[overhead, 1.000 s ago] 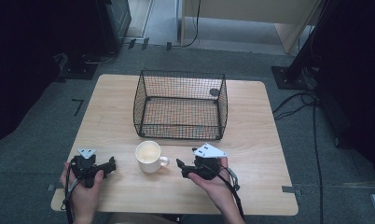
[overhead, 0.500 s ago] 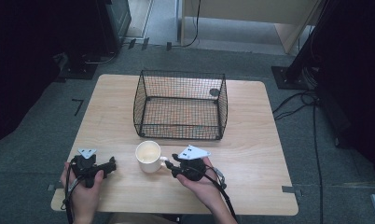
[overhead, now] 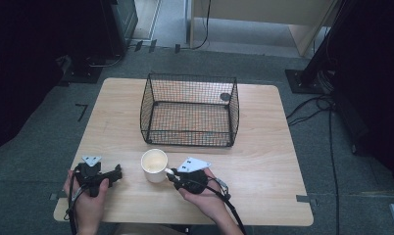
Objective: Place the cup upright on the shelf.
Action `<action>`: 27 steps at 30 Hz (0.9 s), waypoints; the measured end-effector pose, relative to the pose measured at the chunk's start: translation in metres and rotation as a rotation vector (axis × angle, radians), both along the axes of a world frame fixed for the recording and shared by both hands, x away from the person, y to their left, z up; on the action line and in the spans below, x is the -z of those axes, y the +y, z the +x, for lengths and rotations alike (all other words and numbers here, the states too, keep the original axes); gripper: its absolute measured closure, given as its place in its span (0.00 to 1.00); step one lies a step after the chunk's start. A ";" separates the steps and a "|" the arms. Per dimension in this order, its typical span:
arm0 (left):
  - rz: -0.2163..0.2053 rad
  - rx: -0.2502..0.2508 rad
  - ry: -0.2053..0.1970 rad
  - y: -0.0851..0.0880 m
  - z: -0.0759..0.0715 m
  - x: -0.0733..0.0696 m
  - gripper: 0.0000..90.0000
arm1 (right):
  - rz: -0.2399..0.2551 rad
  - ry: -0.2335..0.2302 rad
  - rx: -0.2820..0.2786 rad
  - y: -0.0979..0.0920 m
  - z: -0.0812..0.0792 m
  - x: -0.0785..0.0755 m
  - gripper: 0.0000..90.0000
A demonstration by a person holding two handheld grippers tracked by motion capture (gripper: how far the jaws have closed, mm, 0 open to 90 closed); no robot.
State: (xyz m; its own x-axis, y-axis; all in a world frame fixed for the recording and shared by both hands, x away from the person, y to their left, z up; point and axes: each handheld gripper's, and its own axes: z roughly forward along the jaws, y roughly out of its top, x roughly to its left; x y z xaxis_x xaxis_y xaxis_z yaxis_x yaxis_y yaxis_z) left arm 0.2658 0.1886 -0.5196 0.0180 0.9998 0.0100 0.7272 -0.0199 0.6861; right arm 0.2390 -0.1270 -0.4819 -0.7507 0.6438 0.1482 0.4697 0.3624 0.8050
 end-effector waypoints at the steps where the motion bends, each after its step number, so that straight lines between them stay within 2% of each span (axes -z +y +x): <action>1: 0.000 0.000 0.000 0.000 0.000 0.000 0.00 | 0.000 0.000 0.000 0.000 0.000 0.000 0.83; 5: 0.000 0.000 0.000 0.000 0.000 0.000 0.00 | -0.014 0.009 -0.003 0.006 0.000 0.004 0.85; 9: -0.001 0.001 -0.001 0.000 0.000 0.000 0.00 | -0.038 -0.019 -0.023 0.010 -0.002 0.003 0.89; 10: 0.000 0.002 0.000 0.000 0.000 0.000 0.00 | -0.030 -0.011 -0.036 0.011 -0.002 0.002 0.89; 15: 0.000 0.002 0.000 0.000 0.000 0.000 0.00 | 0.008 -0.006 -0.009 0.009 -0.003 -0.004 0.90; 23: 0.000 0.003 0.000 0.000 0.000 0.000 0.00 | 0.013 -0.004 -0.017 0.003 -0.005 -0.018 0.90; 27: 0.000 0.003 0.000 0.000 0.000 0.000 0.00 | 0.033 -0.001 -0.014 -0.002 -0.004 -0.025 0.90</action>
